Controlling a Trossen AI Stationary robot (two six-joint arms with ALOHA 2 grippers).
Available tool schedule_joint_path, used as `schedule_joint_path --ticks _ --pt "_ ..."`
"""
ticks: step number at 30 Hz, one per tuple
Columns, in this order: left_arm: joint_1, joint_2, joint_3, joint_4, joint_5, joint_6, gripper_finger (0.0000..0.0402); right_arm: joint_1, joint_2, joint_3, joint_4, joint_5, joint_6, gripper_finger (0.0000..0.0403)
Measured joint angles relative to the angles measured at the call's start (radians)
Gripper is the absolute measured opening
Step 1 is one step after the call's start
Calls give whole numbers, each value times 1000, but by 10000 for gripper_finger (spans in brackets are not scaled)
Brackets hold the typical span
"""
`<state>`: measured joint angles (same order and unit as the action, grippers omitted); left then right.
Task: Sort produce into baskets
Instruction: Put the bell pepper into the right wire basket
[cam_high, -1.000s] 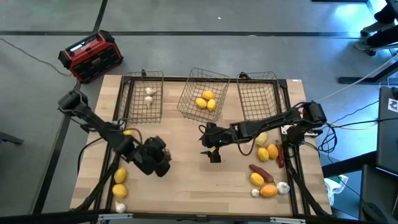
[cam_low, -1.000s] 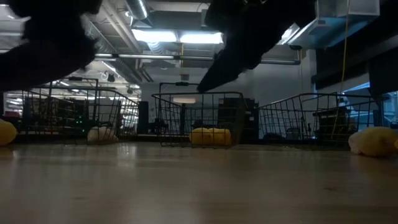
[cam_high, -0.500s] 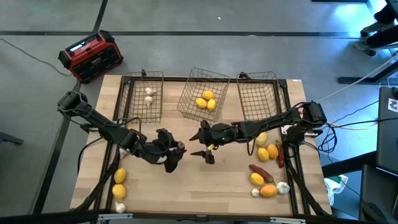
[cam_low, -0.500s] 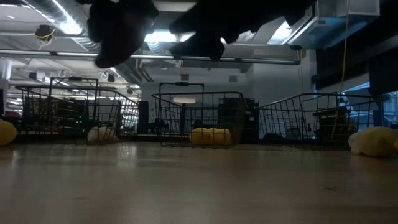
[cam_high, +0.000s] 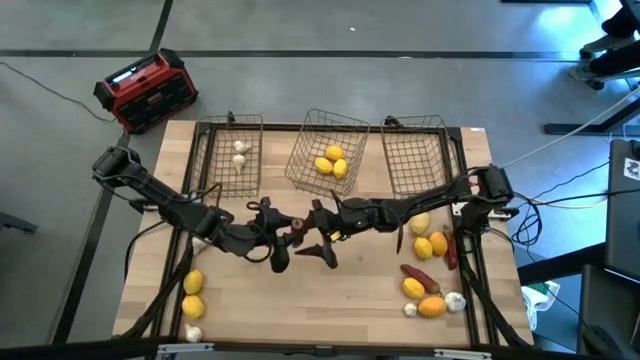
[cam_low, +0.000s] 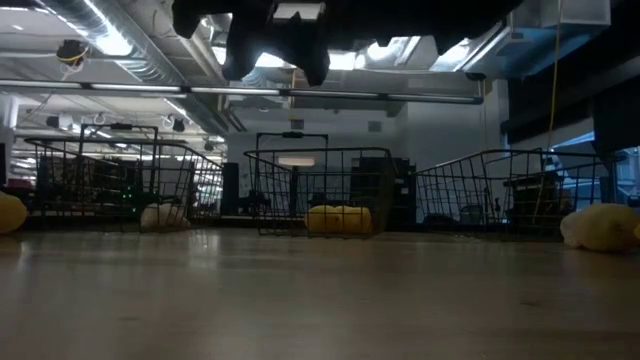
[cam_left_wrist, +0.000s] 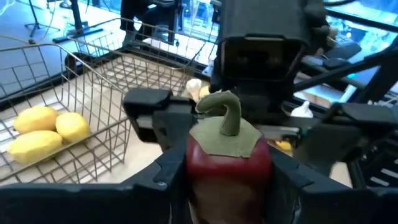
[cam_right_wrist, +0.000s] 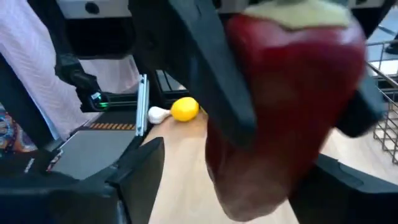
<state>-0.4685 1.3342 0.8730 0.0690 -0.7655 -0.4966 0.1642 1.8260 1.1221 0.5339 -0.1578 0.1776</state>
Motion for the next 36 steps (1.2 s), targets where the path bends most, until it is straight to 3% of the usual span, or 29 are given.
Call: schedule_joint_path --ticks 12,17,20,23,29,36 --pt "6 0 2 10 6 7 143 -2 4 0 17 19 -27 91" --pt "11 0 2 6 5 -6 143 -2 4 0 15 24 -27 91" --pt "12 0 2 6 2 -15 150 -2 4 0 16 26 -19 114" --pt "14 0 2 3 -2 -26 172 -2 4 0 21 27 -20 122" --pt "9 -3 1 -1 -4 -31 227 -1 4 0 20 24 -29 103" --pt "-48 -81 0 -49 45 -74 241 0 -30 1 -83 18 -32 109"
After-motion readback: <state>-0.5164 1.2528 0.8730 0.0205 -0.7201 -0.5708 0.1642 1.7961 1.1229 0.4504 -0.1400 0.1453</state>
